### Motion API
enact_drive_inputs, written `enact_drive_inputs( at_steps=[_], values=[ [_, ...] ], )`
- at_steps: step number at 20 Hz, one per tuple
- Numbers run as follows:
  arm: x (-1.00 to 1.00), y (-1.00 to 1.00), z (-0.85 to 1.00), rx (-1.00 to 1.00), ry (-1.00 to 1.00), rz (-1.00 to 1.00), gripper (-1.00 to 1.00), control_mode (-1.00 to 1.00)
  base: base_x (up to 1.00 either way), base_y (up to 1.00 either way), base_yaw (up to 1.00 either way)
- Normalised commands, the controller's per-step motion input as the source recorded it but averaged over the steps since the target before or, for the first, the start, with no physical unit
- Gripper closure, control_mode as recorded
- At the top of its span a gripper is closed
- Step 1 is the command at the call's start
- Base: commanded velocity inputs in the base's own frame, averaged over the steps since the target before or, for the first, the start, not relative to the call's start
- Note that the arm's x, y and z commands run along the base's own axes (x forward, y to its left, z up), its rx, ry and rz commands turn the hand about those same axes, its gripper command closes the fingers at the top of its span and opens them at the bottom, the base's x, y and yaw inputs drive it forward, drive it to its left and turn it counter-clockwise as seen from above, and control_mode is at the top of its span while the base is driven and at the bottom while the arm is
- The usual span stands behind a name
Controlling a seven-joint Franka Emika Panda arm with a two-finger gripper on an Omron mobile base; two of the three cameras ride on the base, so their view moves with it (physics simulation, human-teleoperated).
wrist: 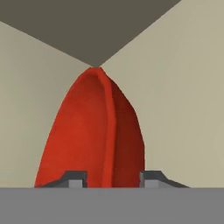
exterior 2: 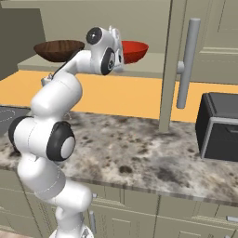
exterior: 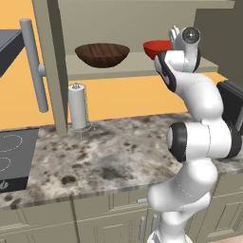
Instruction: Open the cabinet. Pick the bowls from the counter and place them in the cabinet. Then close the cabinet.
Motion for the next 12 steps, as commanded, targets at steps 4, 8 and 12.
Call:
enact_drive_inputs(
  at_steps=[4, 8, 12],
  values=[
    [0.09, 0.00, 0.05, 0.00, -0.03, 0.00, -1.00, -1.00, 0.00, 0.00, 0.00],
    [0.00, -0.01, 0.27, 0.00, -0.17, 0.00, -1.00, -1.00, 0.00, 0.00, 0.00],
    [-0.16, -0.17, 0.25, 0.02, -0.13, 0.00, -1.00, -1.00, 0.00, 0.00, 0.00]
  ],
)
